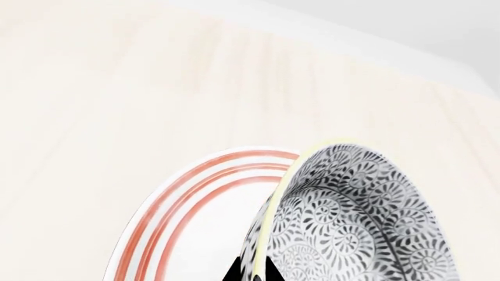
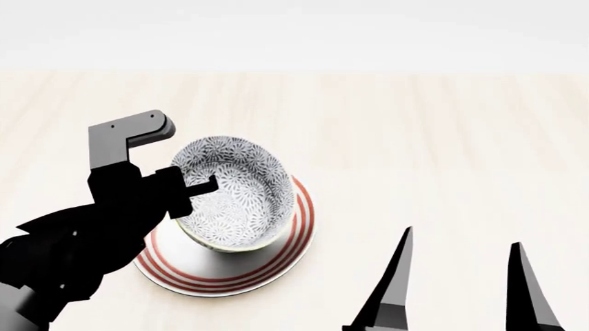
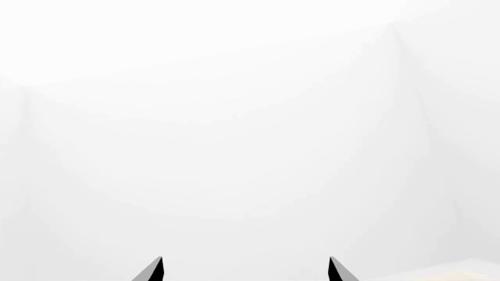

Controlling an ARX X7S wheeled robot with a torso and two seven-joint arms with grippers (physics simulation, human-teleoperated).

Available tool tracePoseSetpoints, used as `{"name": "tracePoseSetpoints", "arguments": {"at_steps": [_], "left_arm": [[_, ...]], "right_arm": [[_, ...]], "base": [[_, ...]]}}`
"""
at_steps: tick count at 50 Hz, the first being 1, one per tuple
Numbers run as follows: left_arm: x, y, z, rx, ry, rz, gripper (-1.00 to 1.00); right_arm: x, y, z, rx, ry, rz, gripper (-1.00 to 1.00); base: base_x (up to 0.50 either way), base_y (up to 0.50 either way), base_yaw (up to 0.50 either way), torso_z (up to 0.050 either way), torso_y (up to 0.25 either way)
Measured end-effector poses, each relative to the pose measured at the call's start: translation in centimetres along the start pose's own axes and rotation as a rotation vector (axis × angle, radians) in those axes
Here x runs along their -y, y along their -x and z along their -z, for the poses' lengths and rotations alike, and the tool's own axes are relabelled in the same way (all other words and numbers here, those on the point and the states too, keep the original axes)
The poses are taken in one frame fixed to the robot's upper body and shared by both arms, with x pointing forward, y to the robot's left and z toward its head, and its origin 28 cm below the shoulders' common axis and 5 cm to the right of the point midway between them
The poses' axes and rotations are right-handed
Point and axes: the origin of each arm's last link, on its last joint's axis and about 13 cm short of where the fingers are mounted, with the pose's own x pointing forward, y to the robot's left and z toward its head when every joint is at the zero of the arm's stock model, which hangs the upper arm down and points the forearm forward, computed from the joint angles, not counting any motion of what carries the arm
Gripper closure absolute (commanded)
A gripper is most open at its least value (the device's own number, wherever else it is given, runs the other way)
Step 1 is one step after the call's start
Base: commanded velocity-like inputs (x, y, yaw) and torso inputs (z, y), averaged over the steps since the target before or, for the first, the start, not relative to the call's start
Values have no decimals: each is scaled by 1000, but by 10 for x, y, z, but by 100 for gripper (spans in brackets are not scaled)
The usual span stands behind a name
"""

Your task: Put the bowl on the plate.

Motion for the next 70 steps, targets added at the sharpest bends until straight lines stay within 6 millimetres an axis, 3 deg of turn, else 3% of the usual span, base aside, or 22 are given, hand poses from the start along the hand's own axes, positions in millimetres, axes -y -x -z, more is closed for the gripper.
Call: {"name": "tracePoseSetpoints", "arguments": {"at_steps": [21, 22, 30, 51, 60, 70], "left_arm": [[-8, -1, 5, -14, -9, -30, 100], [-8, -1, 5, -13, -10, -30, -100], [-8, -2, 0, 54, -57, -27, -100], [-3, 0, -47, 433, -267, -36, -100], [-22, 4, -60, 565, -321, -92, -100], [-54, 14, -52, 655, -339, -177, -100]], "right_arm": [[0, 1, 1, -5, 1, -5, -100], [0, 2, 1, -5, 1, -5, -100], [-1, 2, 1, -7, 1, -8, -100], [-2, 5, 2, -17, -1, -18, -100], [-3, 6, 3, -20, -1, -21, -100], [-4, 7, 3, -24, 1, -26, -100]], "base": [[0, 0, 0, 0, 0], [0, 0, 0, 0, 0], [0, 0, 0, 0, 0], [0, 0, 0, 0, 0], [0, 0, 0, 0, 0], [0, 0, 0, 0, 0]]}}
